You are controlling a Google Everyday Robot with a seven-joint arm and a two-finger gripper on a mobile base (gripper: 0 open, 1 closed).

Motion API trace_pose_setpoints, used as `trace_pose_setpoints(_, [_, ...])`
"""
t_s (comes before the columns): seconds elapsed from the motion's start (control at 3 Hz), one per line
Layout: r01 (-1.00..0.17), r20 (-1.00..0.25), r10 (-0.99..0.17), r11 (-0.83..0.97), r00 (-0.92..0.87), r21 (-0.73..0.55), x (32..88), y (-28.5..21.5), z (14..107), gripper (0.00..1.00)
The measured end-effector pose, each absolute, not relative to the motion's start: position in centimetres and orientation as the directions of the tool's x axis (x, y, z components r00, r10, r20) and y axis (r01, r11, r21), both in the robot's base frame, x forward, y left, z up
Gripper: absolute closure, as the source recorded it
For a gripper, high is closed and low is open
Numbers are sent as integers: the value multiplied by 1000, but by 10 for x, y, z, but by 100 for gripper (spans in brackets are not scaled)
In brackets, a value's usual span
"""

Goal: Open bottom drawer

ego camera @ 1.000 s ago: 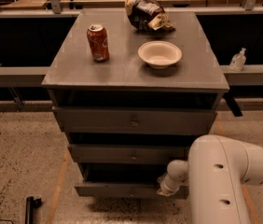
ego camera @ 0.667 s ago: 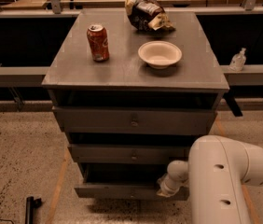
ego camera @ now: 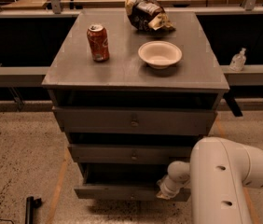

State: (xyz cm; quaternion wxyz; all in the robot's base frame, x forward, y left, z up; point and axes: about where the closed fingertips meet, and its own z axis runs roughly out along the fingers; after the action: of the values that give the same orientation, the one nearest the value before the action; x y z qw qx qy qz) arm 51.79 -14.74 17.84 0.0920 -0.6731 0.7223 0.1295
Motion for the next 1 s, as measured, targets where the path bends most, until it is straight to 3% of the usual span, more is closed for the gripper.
trace_pose_setpoints(1.0, [-987,-320,-939,86,-125,133,491,-143,175,100])
